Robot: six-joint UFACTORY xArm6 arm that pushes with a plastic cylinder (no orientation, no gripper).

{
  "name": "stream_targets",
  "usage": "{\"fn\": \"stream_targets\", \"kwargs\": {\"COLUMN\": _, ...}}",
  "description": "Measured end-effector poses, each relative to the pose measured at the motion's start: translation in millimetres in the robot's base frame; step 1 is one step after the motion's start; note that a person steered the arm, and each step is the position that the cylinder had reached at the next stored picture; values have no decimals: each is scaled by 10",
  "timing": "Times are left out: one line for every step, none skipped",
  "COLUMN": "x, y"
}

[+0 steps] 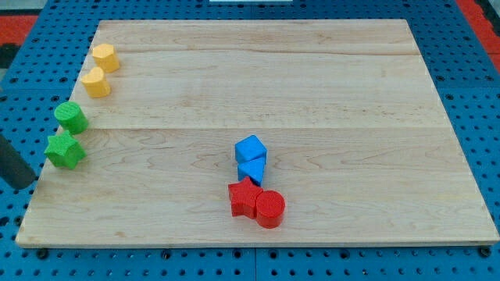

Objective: Move the green circle a bit up

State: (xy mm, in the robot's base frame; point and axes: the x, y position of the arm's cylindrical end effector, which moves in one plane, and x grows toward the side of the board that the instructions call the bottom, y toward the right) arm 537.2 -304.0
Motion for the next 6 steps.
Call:
{"fn": "stream_targets", "kwargs": {"x": -228, "y": -10}}
{"fn": "stream_targets", "kwargs": {"x": -395, "y": -9}}
{"fn": "stream_targets", "kwargs": {"x": -768, "y": 31}}
{"fn": "stream_targets", "kwargs": {"x": -821, "y": 128}}
{"fn": "stream_targets", "kwargs": {"x": -861, "y": 132}}
{"fn": "stream_targets", "kwargs": {"x": -887, "y": 199}}
